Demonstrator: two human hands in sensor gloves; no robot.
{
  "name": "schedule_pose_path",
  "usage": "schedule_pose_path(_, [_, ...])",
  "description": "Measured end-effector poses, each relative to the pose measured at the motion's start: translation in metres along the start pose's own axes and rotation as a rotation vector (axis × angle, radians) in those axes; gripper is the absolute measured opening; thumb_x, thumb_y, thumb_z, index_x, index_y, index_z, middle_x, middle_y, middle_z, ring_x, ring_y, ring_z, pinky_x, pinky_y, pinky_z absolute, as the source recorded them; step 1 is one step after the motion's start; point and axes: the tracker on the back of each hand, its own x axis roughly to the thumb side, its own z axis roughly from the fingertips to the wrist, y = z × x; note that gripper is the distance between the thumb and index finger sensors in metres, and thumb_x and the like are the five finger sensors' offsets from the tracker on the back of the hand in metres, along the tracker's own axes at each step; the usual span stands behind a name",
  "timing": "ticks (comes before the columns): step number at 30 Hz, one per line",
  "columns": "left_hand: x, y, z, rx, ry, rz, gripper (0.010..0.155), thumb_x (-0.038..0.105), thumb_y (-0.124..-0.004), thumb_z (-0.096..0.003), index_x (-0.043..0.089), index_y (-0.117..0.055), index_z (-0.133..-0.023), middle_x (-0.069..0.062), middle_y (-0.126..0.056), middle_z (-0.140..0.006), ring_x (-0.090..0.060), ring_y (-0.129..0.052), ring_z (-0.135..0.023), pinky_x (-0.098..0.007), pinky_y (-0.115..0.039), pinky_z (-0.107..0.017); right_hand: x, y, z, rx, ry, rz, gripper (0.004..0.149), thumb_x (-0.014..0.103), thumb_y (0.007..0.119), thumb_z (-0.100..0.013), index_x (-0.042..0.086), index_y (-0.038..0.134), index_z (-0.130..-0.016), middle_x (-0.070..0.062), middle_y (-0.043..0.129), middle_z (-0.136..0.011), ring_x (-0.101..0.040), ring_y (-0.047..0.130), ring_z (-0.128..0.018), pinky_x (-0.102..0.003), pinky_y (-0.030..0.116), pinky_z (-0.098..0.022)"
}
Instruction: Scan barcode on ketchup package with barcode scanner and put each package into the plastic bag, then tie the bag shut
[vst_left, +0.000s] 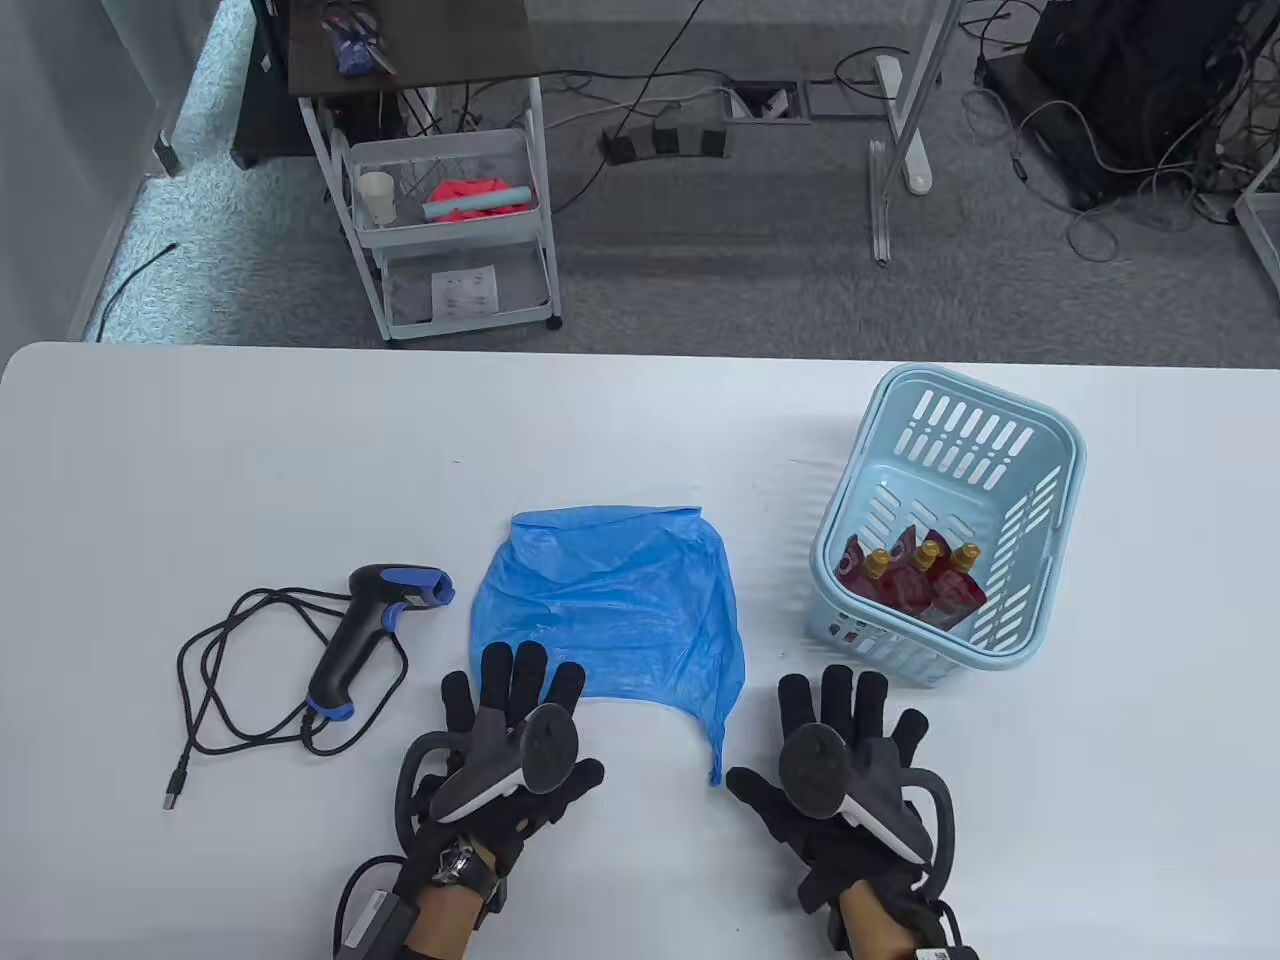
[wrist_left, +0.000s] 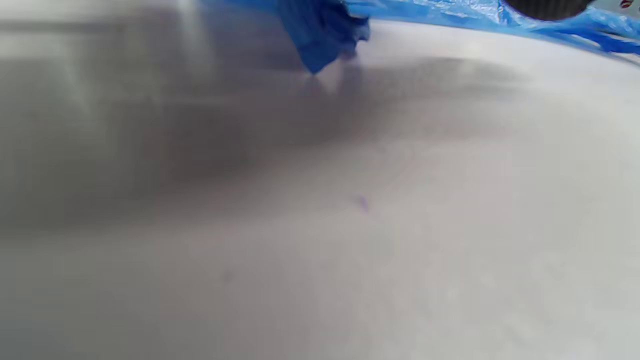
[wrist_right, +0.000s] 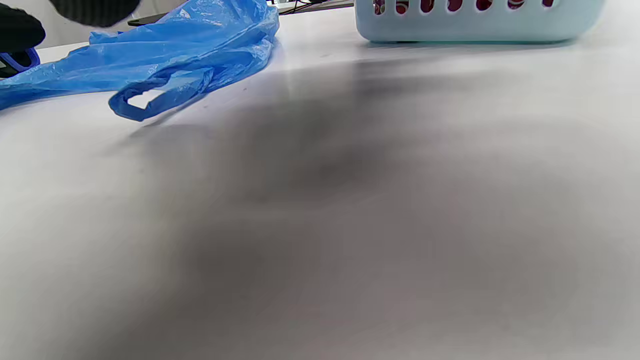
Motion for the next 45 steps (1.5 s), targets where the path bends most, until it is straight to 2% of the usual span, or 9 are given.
schedule_pose_path(29, [0.002,-0.001,-0.001,-0.016,-0.004,-0.006,0.091,0.075,-0.056,-0.0462,0.037,-0.006,-0.113,-0.005,0.007,-0.115,-0.040,0.005,-0.110,-0.068,-0.009,-0.074,-0.002,0.000,-0.002,-0.006,-0.004,-0.029,0.095,0.070,0.057,-0.053,0.016,0.008,-0.114,-0.024,-0.002,-0.116,-0.048,-0.011,-0.100,-0.071,-0.008,-0.061])
schedule_pose_path(41, [-0.001,0.002,0.000,0.014,-0.004,0.019,0.090,0.075,-0.057,-0.0458,0.036,-0.013,-0.115,-0.009,0.000,-0.117,-0.041,-0.002,-0.112,-0.069,-0.013,-0.075,-0.002,-0.001,-0.003,-0.009,-0.008,-0.038,0.095,0.070,0.058,-0.053,0.016,0.009,-0.115,-0.024,-0.002,-0.116,-0.049,-0.010,-0.100,-0.071,-0.007,-0.061])
schedule_pose_path(45, [0.000,0.010,0.004,0.049,-0.008,0.027,0.090,0.074,-0.059,-0.0453,0.035,-0.017,-0.116,-0.009,-0.005,-0.119,-0.042,-0.006,-0.113,-0.069,-0.017,-0.077,-0.002,-0.001,-0.003,-0.010,-0.010,-0.047,0.095,0.070,0.058,-0.053,0.016,0.010,-0.115,-0.024,-0.002,-0.116,-0.049,-0.010,-0.100,-0.071,-0.007,-0.061])
